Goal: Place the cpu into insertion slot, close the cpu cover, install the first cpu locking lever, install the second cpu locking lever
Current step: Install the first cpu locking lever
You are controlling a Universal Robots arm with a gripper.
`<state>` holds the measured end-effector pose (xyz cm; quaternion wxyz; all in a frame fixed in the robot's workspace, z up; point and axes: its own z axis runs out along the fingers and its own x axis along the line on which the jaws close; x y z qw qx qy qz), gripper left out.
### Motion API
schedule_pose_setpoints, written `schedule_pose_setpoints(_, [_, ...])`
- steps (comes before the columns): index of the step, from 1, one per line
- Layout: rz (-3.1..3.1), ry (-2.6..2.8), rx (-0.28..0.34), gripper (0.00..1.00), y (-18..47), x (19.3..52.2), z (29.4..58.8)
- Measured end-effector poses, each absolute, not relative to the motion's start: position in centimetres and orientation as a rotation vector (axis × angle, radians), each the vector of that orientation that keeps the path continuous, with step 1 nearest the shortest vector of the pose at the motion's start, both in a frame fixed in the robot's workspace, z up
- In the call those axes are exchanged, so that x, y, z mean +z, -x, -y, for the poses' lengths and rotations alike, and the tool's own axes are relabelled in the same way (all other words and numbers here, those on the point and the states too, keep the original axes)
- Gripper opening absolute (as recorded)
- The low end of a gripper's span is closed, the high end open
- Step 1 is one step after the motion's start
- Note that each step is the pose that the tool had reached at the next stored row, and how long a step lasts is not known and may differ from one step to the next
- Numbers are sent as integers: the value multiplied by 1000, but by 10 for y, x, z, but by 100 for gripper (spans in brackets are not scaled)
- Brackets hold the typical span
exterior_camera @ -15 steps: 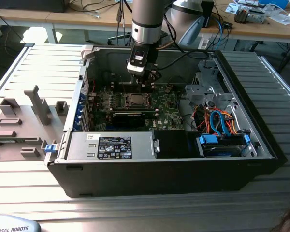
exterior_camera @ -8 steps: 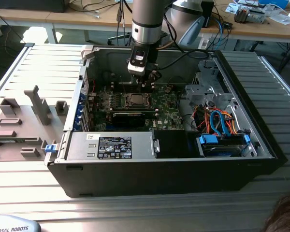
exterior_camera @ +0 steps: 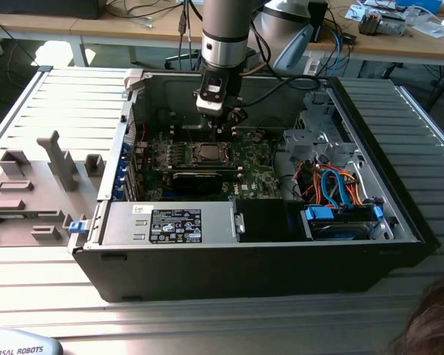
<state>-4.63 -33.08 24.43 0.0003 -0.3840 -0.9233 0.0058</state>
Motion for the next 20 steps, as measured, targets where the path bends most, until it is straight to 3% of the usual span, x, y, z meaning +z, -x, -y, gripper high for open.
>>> schedule_pose_setpoints(20, [2924, 1147, 18, 11, 46, 244, 331])
